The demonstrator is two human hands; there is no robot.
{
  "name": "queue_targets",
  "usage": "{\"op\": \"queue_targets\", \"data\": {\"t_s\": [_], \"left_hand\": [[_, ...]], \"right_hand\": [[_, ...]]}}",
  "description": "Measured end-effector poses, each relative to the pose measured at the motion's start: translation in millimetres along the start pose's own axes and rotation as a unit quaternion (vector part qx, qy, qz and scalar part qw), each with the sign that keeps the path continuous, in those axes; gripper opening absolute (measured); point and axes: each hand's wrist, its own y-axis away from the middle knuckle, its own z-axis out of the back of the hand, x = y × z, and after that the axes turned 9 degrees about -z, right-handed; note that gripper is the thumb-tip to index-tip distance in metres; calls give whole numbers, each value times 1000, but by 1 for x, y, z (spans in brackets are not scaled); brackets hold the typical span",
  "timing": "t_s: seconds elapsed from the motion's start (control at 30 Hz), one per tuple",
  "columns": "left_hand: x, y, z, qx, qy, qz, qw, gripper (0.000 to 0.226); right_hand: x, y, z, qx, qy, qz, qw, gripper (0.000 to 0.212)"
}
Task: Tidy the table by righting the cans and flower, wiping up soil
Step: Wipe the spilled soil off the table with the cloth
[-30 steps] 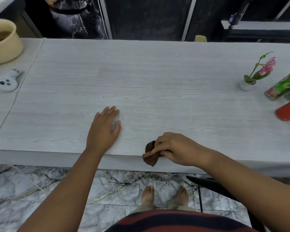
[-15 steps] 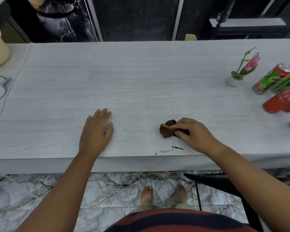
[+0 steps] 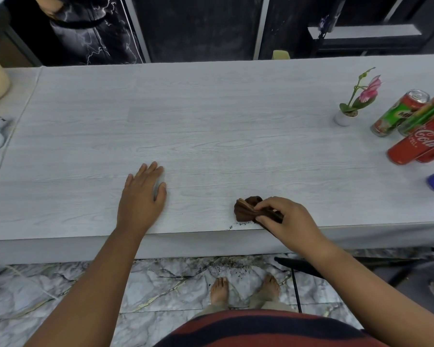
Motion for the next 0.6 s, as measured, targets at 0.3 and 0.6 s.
{"op": "queue_targets", "data": {"t_s": [0.3, 0.6], "left_hand": [[-4, 3, -3, -9, -7, 11, 1000, 50], [-4, 6, -2, -12, -1, 11, 1000, 49]], "right_hand": [[6, 13, -6, 67, -83, -50, 993, 26], [28, -26, -3, -34, -153, -46, 987, 17]]}}
